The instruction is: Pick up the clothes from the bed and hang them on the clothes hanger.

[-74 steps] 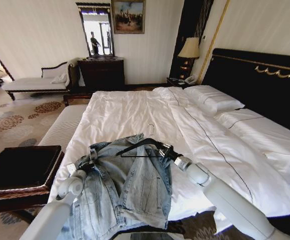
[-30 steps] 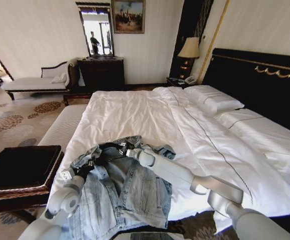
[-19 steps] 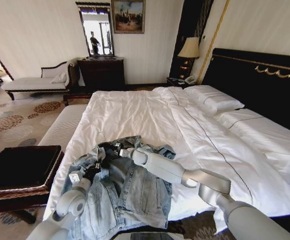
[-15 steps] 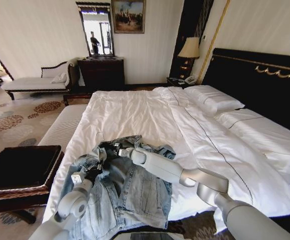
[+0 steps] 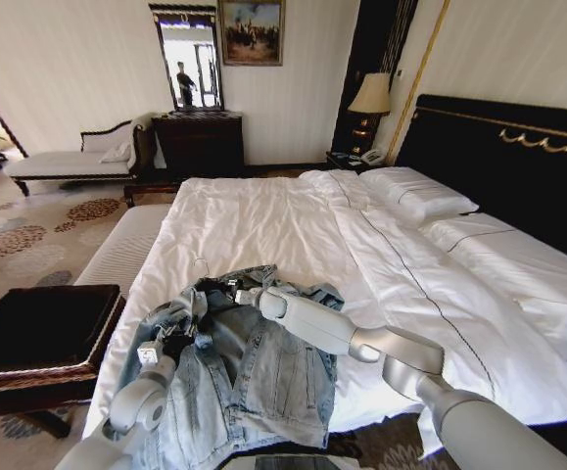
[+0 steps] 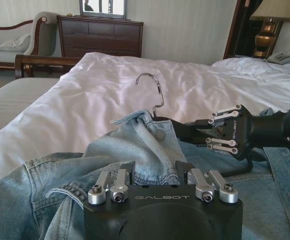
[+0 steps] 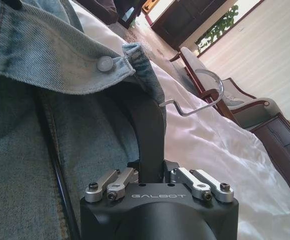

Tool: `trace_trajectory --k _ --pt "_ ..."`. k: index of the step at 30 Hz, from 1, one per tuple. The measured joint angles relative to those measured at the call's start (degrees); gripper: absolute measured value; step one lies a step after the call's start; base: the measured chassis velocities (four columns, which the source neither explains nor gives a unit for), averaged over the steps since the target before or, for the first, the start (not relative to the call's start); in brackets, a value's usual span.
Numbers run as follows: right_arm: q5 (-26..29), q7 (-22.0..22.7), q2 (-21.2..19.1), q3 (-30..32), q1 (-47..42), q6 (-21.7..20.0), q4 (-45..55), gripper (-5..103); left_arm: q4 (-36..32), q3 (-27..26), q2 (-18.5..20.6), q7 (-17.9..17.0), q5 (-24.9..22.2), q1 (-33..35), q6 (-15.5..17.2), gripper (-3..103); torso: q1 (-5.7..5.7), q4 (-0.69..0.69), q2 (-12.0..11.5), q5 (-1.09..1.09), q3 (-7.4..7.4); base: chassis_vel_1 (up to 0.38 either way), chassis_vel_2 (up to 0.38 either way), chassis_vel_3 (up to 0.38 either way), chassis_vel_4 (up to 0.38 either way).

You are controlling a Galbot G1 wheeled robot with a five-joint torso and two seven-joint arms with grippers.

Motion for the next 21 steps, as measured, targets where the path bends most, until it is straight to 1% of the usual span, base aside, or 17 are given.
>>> trace_trajectory --k 1,2,4,5,8,9,11,13,15,17,18,19,20,21 --pt "0.0 0.0 0.0 0.0 0.0 0.0 0.1 22 -0.3 -0.2 0.0 0.1 0.0 0.2 0.1 53 0.00 0.00 0.0 0.00 0.00 0.000 0.000 0.000 0.000" --pt "0.0 0.0 0.0 0.0 0.0 0.0 0.1 22 -0.3 -0.2 0.0 0.1 0.0 0.2 0.1 53 0.00 0.00 0.0 0.00 0.00 0.000 0.000 0.000 0.000" --pt "0.0 0.0 -0.2 0.0 0.1 0.0 0.4 22 -1.1 -0.6 0.2 0.1 -0.2 0.4 0.3 64 0.00 0.00 0.0 0.00 0.00 0.000 0.000 0.000 0.000" --pt "0.0 0.0 -0.2 0.0 0.1 0.0 0.4 22 -1.1 -0.6 0.2 0.1 -0.2 0.4 0.3 64 0.00 0.00 0.0 0.00 0.00 0.000 0.000 0.000 0.000" --pt "0.1 -0.3 -0.4 0.0 0.2 -0.1 0.9 22 -2.0 -0.7 0.3 0.2 0.0 1.2 0.6 80 0.00 -0.01 0.0 0.00 0.00 0.000 0.000 0.000 0.000" --pt "0.1 -0.3 -0.4 0.0 0.2 -0.1 0.9 22 -2.0 -0.7 0.3 0.2 0.0 1.2 0.6 80 0.00 -0.01 0.0 0.00 0.00 0.000 0.000 0.000 0.000" --pt "0.3 -0.3 -0.7 0.0 0.3 -0.2 1.8 32 -3.0 -1.1 0.3 0.2 0.5 2.2 0.6 90 0.00 -0.01 0.0 0.00 0.00 0.000 0.000 0.000 0.000" --pt "0.4 -0.3 -0.8 0.0 0.3 -0.3 2.2 32 -3.4 -1.5 0.2 0.2 0.6 2.6 0.6 90 0.00 0.00 0.0 0.00 0.00 0.000 0.000 0.000 0.000" --pt "0.6 -0.2 -1.2 0.1 0.3 -0.5 3.1 42 -4.1 -2.6 0.1 0.3 0.9 3.5 0.4 99 0.00 0.00 0.0 0.00 0.00 0.000 0.000 0.000 0.000" --pt "0.7 -0.1 -1.7 0.5 0.3 -0.7 4.1 53 -5.4 -4.6 -0.1 0.4 0.8 4.7 0.2 100 0.00 -0.01 0.0 0.00 0.00 0.000 0.000 0.000 0.000" --pt "0.7 -0.1 -1.7 0.5 0.3 -0.7 4.1 53 -5.4 -4.6 -0.1 0.4 0.8 4.7 0.2 100 0.00 -0.01 0.0 0.00 0.00 0.000 0.000 0.000 0.000" --pt "0.8 0.1 -2.0 0.7 0.3 -0.8 4.7 59 -6.0 -5.8 -0.3 0.5 0.4 5.4 0.1 100 0.00 0.00 0.0 0.00 0.00 0.000 0.000 0.000 0.000" --pt "0.9 0.2 -2.3 1.0 0.2 -1.0 5.3 59 -6.6 -7.0 -0.3 0.7 0.1 6.1 0.0 100 0.00 -0.01 0.0 0.00 0.00 0.000 0.000 0.000 0.000" --pt "1.0 0.3 -2.6 1.3 0.1 -1.2 6.0 64 -7.2 -8.3 -0.4 0.9 -0.1 7.0 -0.1 100 0.00 0.00 0.0 0.00 0.00 0.000 0.000 0.000 0.000"
